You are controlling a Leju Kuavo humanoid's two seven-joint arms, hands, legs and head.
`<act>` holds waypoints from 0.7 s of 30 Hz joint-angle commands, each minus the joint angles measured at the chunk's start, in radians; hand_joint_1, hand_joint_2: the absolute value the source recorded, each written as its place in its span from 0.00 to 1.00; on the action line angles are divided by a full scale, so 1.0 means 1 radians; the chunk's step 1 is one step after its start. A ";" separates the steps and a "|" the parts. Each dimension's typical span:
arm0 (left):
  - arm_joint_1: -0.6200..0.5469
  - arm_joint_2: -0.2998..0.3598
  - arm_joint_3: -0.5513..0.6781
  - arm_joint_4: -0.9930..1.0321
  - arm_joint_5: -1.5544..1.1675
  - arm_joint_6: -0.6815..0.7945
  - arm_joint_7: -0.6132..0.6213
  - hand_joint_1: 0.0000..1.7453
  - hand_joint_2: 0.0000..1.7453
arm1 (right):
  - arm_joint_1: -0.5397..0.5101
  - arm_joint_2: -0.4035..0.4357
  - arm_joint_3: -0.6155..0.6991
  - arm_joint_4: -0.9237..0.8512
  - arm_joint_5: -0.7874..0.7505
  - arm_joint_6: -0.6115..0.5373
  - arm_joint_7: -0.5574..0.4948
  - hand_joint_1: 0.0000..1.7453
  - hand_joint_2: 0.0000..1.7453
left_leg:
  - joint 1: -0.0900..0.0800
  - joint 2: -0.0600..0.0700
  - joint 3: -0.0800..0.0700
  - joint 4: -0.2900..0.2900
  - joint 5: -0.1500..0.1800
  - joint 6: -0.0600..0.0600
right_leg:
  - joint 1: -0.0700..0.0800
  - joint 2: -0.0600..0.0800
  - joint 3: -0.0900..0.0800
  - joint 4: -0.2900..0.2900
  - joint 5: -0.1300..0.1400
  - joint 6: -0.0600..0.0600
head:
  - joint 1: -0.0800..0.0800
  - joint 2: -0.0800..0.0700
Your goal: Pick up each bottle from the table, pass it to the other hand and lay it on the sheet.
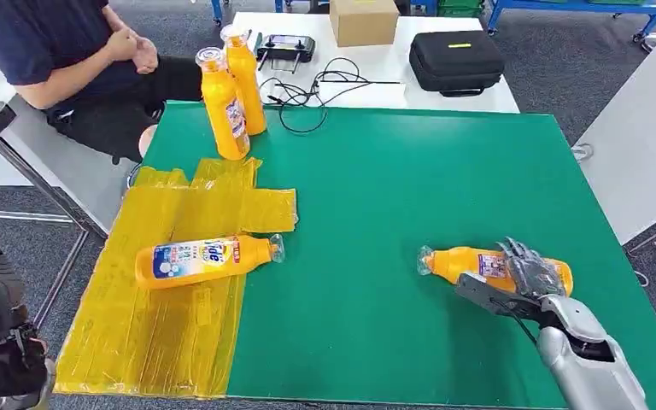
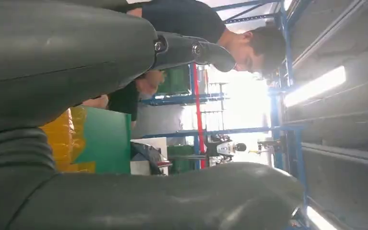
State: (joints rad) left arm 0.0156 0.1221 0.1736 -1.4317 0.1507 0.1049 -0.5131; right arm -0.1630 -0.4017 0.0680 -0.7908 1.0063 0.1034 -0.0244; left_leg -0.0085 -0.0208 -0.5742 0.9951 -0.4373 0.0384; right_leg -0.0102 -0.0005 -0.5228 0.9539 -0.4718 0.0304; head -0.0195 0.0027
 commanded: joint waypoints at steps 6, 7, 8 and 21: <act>0.057 -0.062 0.029 -0.032 -0.012 0.010 0.008 0.00 0.00 | 0.063 0.044 -0.150 -0.026 0.100 0.051 0.025 0.00 1.00 | 0.001 0.002 0.004 -0.001 -0.001 -0.002 | 0.001 0.001 0.005 -0.002 -0.001 -0.001 | 0.000 0.000; 0.050 -0.061 0.028 -0.023 -0.013 0.011 0.008 0.00 0.00 | 0.056 0.044 -0.156 -0.010 0.106 0.051 0.019 0.00 1.00 | 0.001 0.001 0.003 -0.001 -0.001 -0.002 | 0.001 0.000 0.004 -0.002 0.000 -0.001 | 0.000 0.000; 0.038 -0.058 0.029 -0.014 -0.013 0.011 0.011 0.00 0.00 | 0.043 0.045 -0.157 0.004 0.108 0.054 0.017 0.00 1.00 | 0.001 0.001 0.005 -0.002 -0.001 -0.002 | 0.001 0.000 0.006 -0.003 -0.001 -0.001 | 0.000 0.000; 0.096 -0.072 0.057 -0.067 -0.005 0.017 0.008 0.00 0.00 | -0.020 0.086 -0.125 0.106 0.152 0.047 -0.022 1.00 1.00 | 0.002 0.004 0.006 -0.001 -0.001 -0.002 | 0.002 0.002 0.005 -0.003 0.000 -0.001 | 0.000 0.000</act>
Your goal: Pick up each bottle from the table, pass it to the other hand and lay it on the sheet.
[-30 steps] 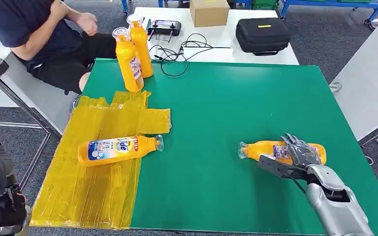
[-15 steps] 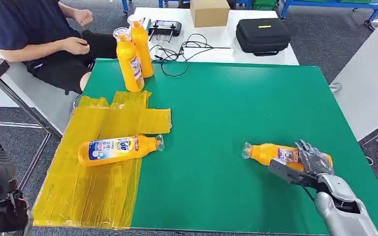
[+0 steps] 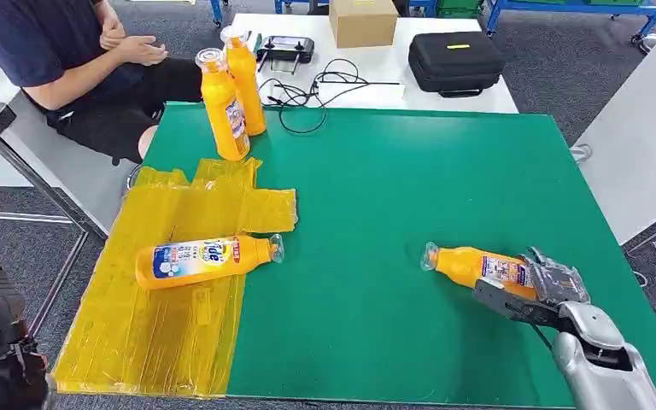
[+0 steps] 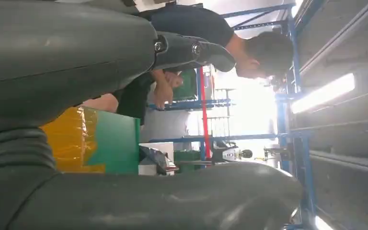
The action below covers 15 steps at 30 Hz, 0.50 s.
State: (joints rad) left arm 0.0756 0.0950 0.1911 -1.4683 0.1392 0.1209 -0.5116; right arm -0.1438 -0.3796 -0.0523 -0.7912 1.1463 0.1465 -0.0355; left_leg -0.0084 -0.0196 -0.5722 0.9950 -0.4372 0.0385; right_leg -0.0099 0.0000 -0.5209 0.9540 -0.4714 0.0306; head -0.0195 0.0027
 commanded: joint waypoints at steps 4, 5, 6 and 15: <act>0.073 -0.074 0.086 -0.085 0.000 0.002 0.015 0.00 0.00 | -0.093 0.111 0.020 0.126 0.027 0.002 -0.011 1.00 1.00 | 0.002 0.006 0.003 -0.001 -0.001 -0.002 | 0.002 0.004 0.003 -0.003 0.000 -0.001 | 0.000 0.000; 0.083 -0.079 0.100 -0.097 -0.002 -0.002 0.022 0.00 0.00 | -0.105 0.127 0.023 0.131 0.026 0.001 -0.008 1.00 1.00 | 0.002 0.009 0.006 -0.002 -0.002 -0.003 | 0.002 0.006 0.005 -0.004 0.001 -0.001 | 0.000 0.000; 0.103 -0.076 0.128 -0.105 0.000 -0.002 0.027 0.00 0.00 | -0.124 0.159 0.027 0.132 0.020 0.004 -0.016 1.00 1.00 | 0.002 0.009 0.004 -0.001 -0.001 -0.002 | 0.002 0.007 0.003 -0.003 0.001 -0.001 | 0.000 0.000; 0.076 -0.150 0.464 -0.042 0.010 -0.311 0.075 0.00 1.00 | -0.421 0.362 0.186 0.265 -0.115 -0.045 -0.104 1.00 1.00 | 0.004 0.031 0.007 -0.003 -0.002 -0.005 | 0.005 0.028 -0.002 0.000 0.006 -0.005 | 0.000 0.000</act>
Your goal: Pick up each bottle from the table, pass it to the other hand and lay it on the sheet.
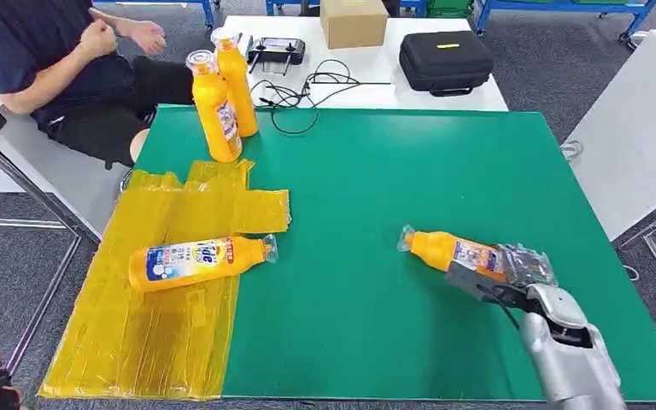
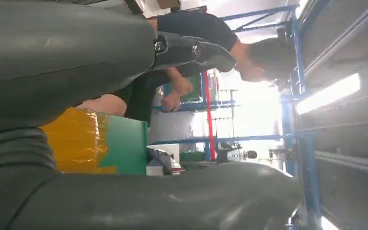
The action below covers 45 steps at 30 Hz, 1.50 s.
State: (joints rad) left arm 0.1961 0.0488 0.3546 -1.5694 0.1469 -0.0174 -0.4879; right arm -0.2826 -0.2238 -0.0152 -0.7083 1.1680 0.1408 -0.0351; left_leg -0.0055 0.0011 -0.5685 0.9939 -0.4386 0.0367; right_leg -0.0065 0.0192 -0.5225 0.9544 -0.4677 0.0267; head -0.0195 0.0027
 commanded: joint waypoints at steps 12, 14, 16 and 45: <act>-0.015 -0.298 0.290 -0.148 0.040 -0.390 0.149 0.00 1.00 | -0.303 0.429 0.441 -0.140 -0.636 -0.035 -0.205 1.00 1.00 | 0.004 0.001 -0.003 0.001 0.002 -0.006 | 0.003 0.002 -0.005 0.004 0.001 -0.003 | 0.001 0.000; -0.006 -0.294 0.219 -0.147 0.034 -0.343 0.133 0.00 1.00 | -0.287 0.421 0.500 -0.168 -0.675 -0.062 -0.180 1.00 1.00 | 0.004 -0.006 -0.004 0.000 0.003 -0.006 | 0.003 -0.005 -0.004 0.003 0.000 -0.003 | 0.000 0.000; -0.002 -0.287 0.199 -0.145 0.035 -0.324 0.126 0.00 1.00 | -0.283 0.413 0.515 -0.171 -0.687 -0.070 -0.177 1.00 1.00 | 0.003 -0.009 -0.005 0.000 0.004 -0.006 | 0.003 -0.008 -0.004 0.002 0.000 -0.003 | 0.000 0.000; -0.300 -0.191 -0.602 0.195 0.087 -0.110 0.137 0.00 1.00 | -0.138 0.457 0.497 -0.271 -0.688 -0.250 0.015 1.00 1.00 | 0.001 -0.015 -0.004 -0.001 0.005 -0.006 | 0.001 -0.015 -0.001 0.001 0.000 -0.003 | 0.000 0.000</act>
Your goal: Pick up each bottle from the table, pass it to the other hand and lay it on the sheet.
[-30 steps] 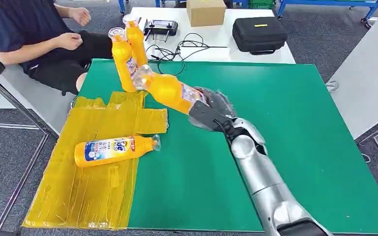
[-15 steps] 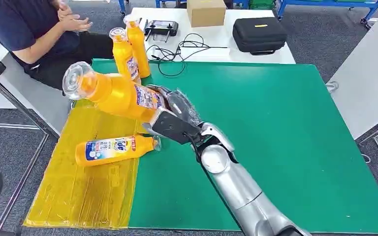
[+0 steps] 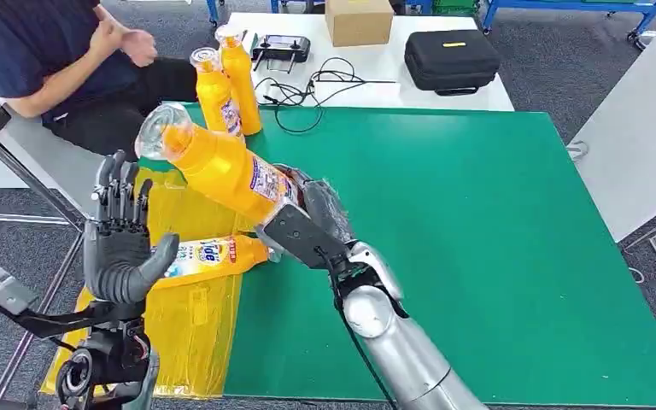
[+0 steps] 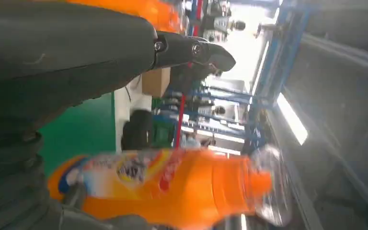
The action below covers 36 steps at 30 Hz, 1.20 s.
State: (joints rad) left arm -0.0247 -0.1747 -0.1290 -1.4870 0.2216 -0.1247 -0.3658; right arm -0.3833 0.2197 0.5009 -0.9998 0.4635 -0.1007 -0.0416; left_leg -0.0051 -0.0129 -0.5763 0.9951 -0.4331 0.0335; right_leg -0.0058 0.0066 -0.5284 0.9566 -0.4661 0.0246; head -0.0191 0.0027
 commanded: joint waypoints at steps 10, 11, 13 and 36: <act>-0.101 0.028 -0.126 0.098 -0.029 0.052 0.030 0.00 1.00 | -0.045 0.039 0.028 -0.023 0.077 0.009 0.063 1.00 1.00 | 0.001 0.002 0.003 0.000 -0.001 -0.003 | 0.001 -0.001 0.004 -0.001 -0.002 -0.001 | 0.000 0.000; -0.096 0.028 -0.120 0.086 -0.045 0.066 0.025 0.00 1.00 | -0.034 0.042 0.043 -0.042 0.090 0.013 0.067 1.00 1.00 | 0.000 0.001 0.001 -0.001 0.000 -0.001 | 0.000 0.000 0.001 0.000 -0.001 0.000 | 0.000 0.000; -0.082 0.030 -0.102 0.063 -0.074 0.094 0.017 0.00 1.00 | -0.008 0.040 0.081 -0.081 0.112 0.028 0.069 1.00 1.00 | 0.001 0.004 0.003 -0.001 -0.002 -0.002 | 0.001 0.001 0.003 -0.001 -0.001 -0.001 | 0.000 0.000; 0.030 0.024 -0.006 -0.040 -0.056 0.039 0.036 0.00 1.00 | 0.007 0.015 0.290 0.038 0.095 0.029 0.037 1.00 1.00 | 0.002 0.004 0.006 -0.004 -0.002 -0.003 | 0.002 0.001 0.006 -0.004 -0.001 -0.001 | 0.000 0.000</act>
State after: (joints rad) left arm 0.0137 -0.1564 -0.1404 -1.5583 0.1278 -0.0606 -0.3551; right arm -0.2997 0.2567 0.6932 -1.1203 0.5768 -0.0572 0.0225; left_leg -0.0048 -0.0113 -0.5772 0.9945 -0.4331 0.0333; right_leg -0.0055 0.0066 -0.5288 0.9567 -0.4665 0.0242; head -0.0191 0.0027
